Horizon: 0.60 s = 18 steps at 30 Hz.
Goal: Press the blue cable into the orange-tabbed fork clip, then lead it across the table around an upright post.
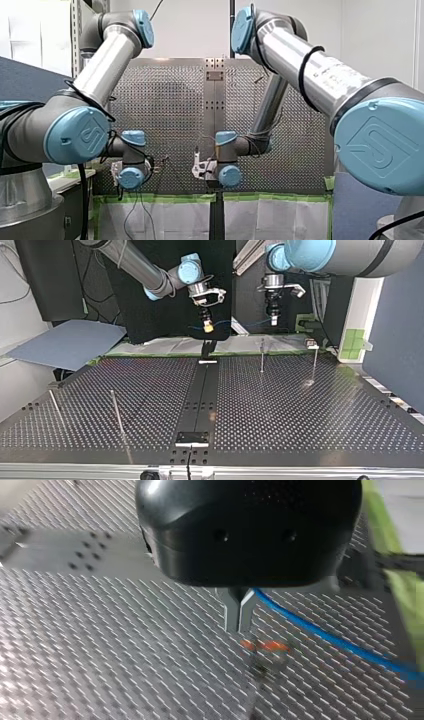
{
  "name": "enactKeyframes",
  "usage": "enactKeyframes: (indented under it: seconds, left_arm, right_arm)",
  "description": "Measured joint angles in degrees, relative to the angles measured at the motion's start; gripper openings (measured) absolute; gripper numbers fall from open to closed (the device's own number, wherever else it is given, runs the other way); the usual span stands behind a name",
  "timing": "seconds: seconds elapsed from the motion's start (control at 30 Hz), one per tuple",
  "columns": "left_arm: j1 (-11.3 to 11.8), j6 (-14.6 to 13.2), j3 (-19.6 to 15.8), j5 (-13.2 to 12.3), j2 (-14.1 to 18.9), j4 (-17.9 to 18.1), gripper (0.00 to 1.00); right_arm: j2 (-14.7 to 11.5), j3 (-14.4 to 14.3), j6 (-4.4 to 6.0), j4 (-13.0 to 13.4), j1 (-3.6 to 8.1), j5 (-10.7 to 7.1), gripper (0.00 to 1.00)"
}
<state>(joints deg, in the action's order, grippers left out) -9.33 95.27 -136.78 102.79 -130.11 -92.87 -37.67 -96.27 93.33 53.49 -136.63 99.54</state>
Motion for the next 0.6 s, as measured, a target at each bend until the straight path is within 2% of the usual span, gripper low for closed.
enactKeyframes:
  seconds: [0.2, 0.47, 0.6]
  left_arm:
    - [0.98, -1.03, 0.13, -0.31, -2.95, -1.6, 0.0]
    - [1.12, -0.87, 2.1, -4.13, -3.5, -3.57, 0.0]
    - [1.3, -0.86, 3.78, -5.19, -3.51, -5.07, 0.0]
  right_arm:
    - [1.75, 1.29, -0.05, -0.89, 0.17, -0.44, 0.0]
    - [1.9, 3.92, -0.1, -3.41, 0.72, -0.7, 0.0]
    - [1.91, 5.0, -0.28, -4.64, 1.17, -0.73, 0.0]
